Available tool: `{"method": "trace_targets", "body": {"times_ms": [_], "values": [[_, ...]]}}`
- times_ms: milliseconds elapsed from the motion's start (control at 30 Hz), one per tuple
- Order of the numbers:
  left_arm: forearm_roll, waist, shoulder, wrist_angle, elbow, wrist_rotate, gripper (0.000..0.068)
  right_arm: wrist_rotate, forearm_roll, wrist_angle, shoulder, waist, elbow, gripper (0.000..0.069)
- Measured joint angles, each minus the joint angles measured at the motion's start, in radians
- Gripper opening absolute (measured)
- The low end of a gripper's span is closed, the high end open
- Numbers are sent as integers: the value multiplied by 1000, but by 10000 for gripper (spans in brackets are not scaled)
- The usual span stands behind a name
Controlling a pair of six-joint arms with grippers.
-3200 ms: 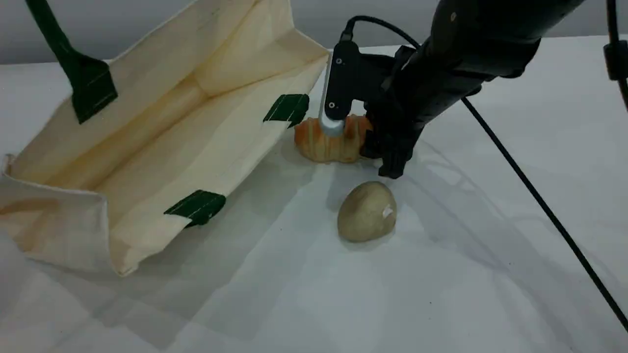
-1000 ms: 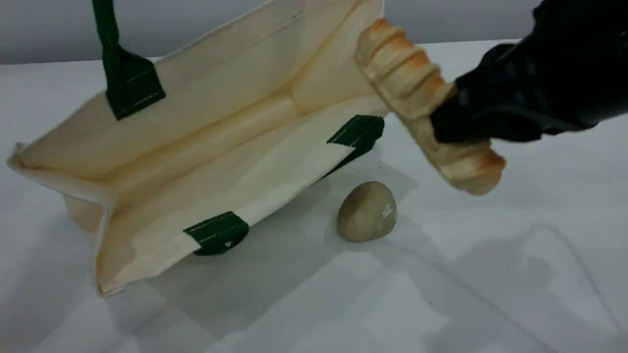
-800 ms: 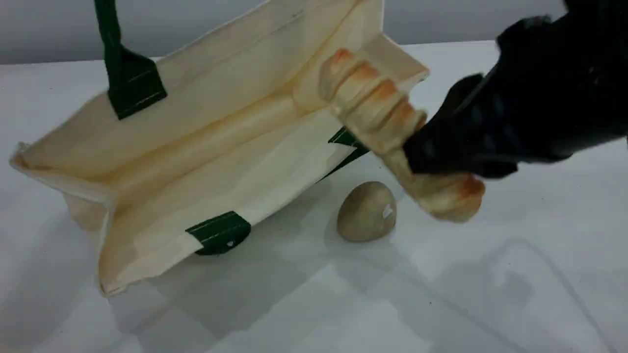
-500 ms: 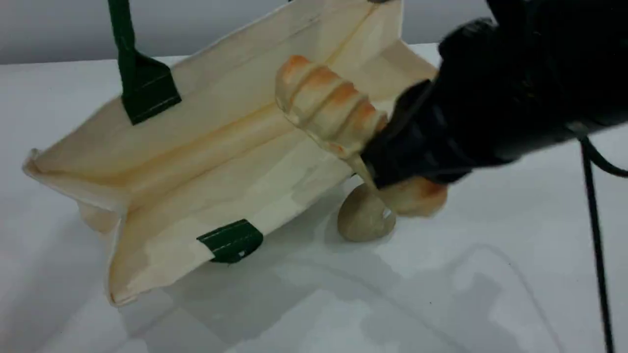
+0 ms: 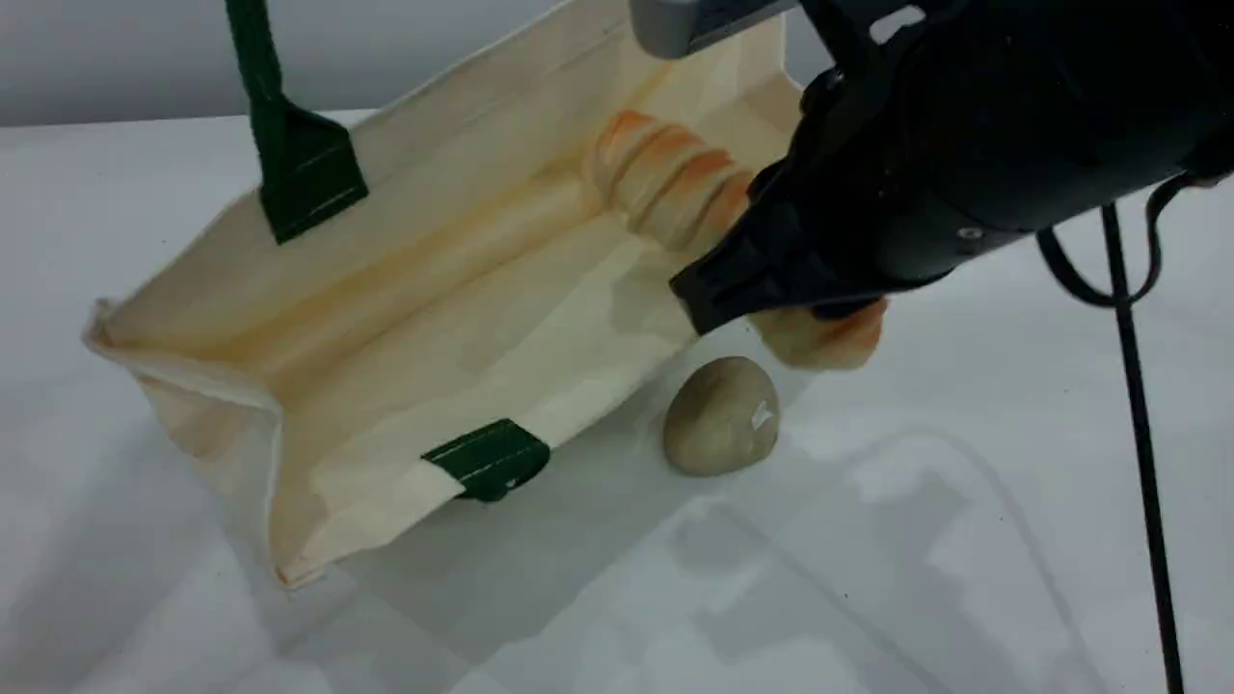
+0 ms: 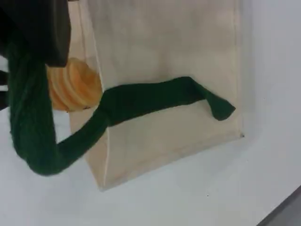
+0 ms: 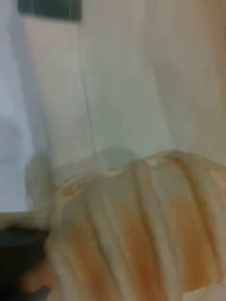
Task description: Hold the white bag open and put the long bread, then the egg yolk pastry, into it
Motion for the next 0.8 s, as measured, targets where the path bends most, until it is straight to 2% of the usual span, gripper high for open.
{"method": "trace_targets", "body": {"times_ms": [133, 467, 800], "values": [[0, 0, 0, 0, 0, 10, 85, 1, -89, -60, -1, 49, 0, 61], [-1, 0, 0, -1, 0, 12, 85, 1, -294, -226, 12, 282, -60, 59], [-35, 0, 0, 0, 0, 12, 85, 1, -688, -253, 202, 298, -58, 58]]}}
